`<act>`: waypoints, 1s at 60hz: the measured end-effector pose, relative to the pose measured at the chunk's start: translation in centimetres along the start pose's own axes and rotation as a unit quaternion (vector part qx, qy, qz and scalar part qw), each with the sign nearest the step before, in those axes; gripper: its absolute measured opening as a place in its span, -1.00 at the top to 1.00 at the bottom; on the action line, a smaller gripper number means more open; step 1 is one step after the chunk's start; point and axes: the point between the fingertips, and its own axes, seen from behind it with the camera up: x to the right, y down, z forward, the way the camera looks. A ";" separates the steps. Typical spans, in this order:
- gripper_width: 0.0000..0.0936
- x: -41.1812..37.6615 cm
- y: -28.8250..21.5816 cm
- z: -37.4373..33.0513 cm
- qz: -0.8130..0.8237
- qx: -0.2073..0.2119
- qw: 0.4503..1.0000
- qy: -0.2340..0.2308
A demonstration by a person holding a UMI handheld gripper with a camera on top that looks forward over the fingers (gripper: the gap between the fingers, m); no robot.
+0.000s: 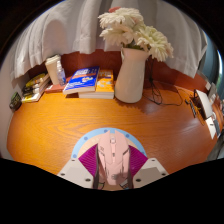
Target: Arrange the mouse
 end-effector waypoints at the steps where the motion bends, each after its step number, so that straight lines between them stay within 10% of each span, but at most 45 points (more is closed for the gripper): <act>1: 0.16 -0.1 0.6 0.4 0.000 -0.006 1.000 -0.004; 26: -0.19 -1.0 3.9 2.4 0.026 -0.020 0.999 -0.031; 35: -0.84 0.2 4.0 1.8 0.019 -0.039 0.999 -0.004; 60: -0.83 -5.4 -1.6 -13.1 0.030 0.056 0.998 -0.011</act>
